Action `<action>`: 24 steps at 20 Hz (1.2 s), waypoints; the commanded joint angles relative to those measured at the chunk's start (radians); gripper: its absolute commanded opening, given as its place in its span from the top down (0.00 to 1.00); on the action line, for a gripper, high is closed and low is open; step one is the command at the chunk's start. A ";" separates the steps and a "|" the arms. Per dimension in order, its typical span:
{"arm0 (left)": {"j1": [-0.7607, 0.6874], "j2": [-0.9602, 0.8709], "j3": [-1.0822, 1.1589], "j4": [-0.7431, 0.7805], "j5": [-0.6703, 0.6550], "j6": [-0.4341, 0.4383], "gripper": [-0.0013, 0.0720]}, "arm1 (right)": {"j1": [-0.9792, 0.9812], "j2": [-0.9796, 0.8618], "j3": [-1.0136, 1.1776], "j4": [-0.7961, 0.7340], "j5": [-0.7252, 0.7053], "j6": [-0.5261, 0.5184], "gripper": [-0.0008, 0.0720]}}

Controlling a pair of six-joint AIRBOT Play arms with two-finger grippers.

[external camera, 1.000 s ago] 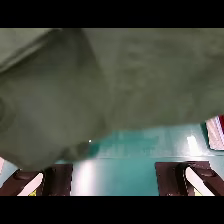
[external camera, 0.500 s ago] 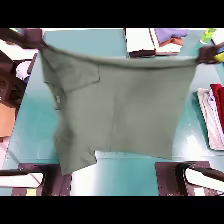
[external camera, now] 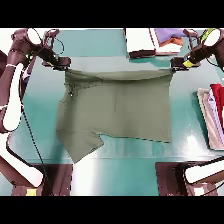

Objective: Fold the shirts.

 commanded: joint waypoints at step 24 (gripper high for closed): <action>0.033 0.414 -0.608 0.144 -0.030 -0.079 0.34 | -0.048 0.343 -0.595 0.076 -0.026 -0.012 0.43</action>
